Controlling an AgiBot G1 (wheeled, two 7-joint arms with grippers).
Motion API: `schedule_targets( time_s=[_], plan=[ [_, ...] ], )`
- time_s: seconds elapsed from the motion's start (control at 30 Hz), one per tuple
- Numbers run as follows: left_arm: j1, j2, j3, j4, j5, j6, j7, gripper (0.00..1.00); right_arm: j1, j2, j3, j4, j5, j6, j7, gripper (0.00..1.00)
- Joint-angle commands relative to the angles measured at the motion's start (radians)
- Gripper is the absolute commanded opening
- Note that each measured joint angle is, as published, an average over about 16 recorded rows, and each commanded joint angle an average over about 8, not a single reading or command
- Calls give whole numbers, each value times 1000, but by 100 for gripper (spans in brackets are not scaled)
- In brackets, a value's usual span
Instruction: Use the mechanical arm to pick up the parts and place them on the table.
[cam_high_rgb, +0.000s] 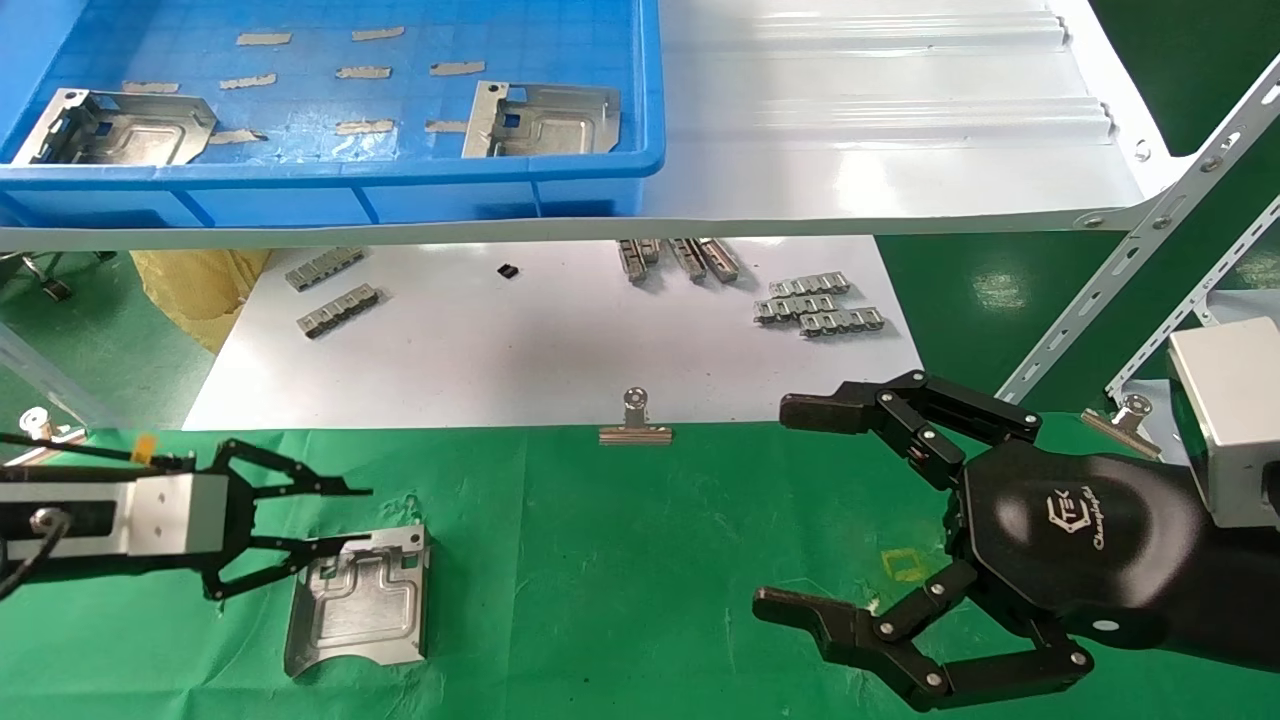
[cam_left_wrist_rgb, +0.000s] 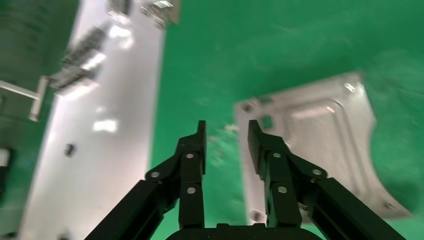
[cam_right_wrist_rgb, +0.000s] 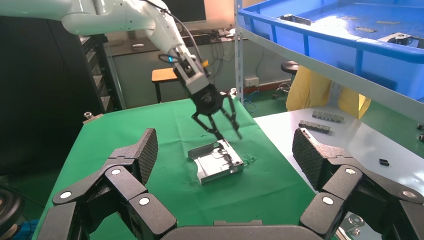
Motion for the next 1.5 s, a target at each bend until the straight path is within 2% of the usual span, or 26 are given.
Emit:
schedule_targets(
  time_s=[0.03,0.27,0.37,0.5,0.83,1.5],
  plan=[
    [-2,-1,-10,1,-14,14,12,100,0,0,0,0,0,0,0,100],
    [62,9,-54,62,-218,80,-246,100,0,0,0,0,0,0,0,100],
    [94,11,-68,80,-286,81,-310,100,0,0,0,0,0,0,0,100],
    [112,13,-75,92,-320,81,-327,100,0,0,0,0,0,0,0,100],
    [110,7,-85,46,-293,77,-328,100,0,0,0,0,0,0,0,100],
    [230,-34,-227,-255,-311,44,-518,100,0,0,0,0,0,0,0,100]
  ],
)
